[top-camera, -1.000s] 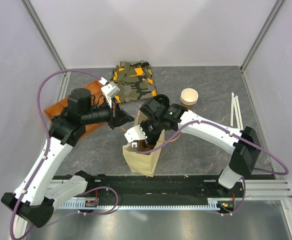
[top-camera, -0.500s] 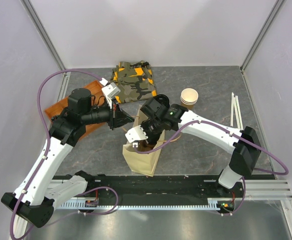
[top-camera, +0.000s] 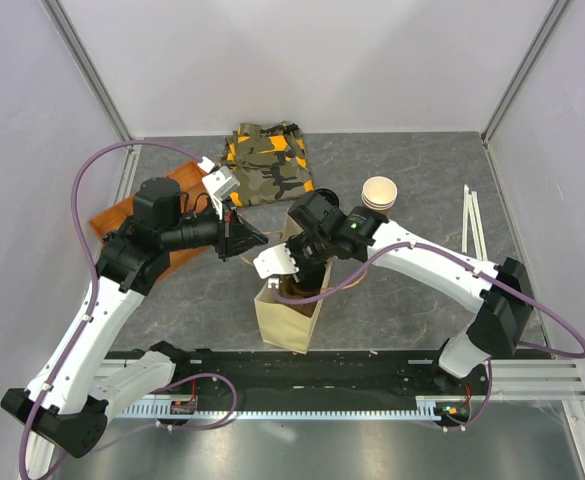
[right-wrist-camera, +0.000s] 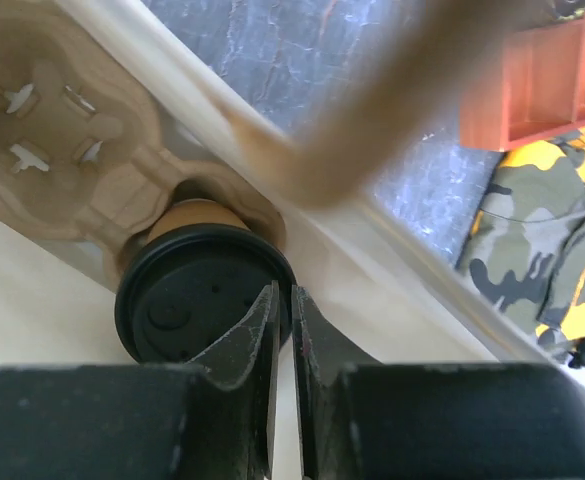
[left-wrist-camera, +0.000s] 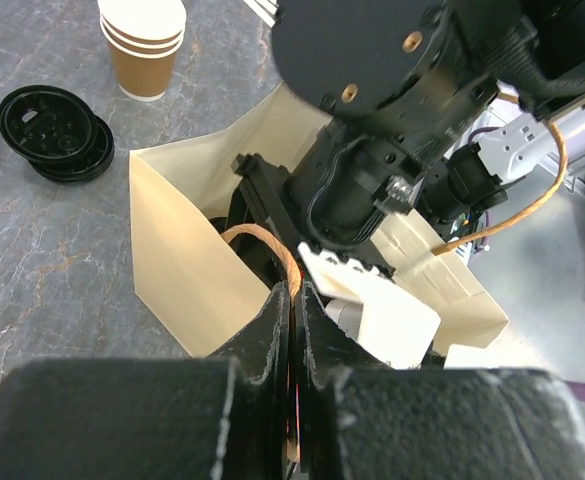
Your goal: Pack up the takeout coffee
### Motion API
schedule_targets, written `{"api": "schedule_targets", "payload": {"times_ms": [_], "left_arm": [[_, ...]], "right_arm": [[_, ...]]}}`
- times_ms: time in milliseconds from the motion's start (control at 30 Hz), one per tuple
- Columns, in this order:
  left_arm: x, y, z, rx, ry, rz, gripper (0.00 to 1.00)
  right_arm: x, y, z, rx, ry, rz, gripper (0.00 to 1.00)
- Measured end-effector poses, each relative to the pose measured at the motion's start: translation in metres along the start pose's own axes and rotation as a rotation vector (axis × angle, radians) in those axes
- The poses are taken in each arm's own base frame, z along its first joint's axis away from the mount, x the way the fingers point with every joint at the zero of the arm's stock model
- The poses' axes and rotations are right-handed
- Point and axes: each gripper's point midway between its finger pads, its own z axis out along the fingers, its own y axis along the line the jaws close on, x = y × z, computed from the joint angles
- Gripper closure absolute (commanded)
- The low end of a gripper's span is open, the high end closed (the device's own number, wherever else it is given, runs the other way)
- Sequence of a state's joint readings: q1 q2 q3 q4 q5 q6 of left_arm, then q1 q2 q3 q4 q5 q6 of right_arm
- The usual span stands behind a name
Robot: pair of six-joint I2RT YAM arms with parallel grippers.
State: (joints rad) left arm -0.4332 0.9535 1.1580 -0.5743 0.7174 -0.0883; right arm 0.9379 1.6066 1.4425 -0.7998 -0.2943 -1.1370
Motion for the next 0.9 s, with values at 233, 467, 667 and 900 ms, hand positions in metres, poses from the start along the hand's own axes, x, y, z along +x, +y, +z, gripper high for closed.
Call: {"api": "schedule_targets", "payload": {"times_ms": [233,467,667,900], "left_arm": [[0.0,0.002,-0.001,-0.007,-0.001,-0.002,0.98],[0.001,0.002,-0.001,-0.008,0.002,-0.004,0.98],[0.001,0.002,-0.001,-0.007,0.003,-0.005,0.98],[0.003,0.003,-0.001,-0.011,0.01,-0.011,0.98]], "right_arm": [[0.0,-0.006,-0.013,0.051,-0.027,0.011,0.88],[0.013,-0.001,-0.016,0.042,-0.043,-0.027,0.96],[0.019,-0.002,-0.016,0.036,-0.045,-0.074,1.0],[0.019,0.0,-0.015,0.016,-0.054,-0.153,1.0]]}}
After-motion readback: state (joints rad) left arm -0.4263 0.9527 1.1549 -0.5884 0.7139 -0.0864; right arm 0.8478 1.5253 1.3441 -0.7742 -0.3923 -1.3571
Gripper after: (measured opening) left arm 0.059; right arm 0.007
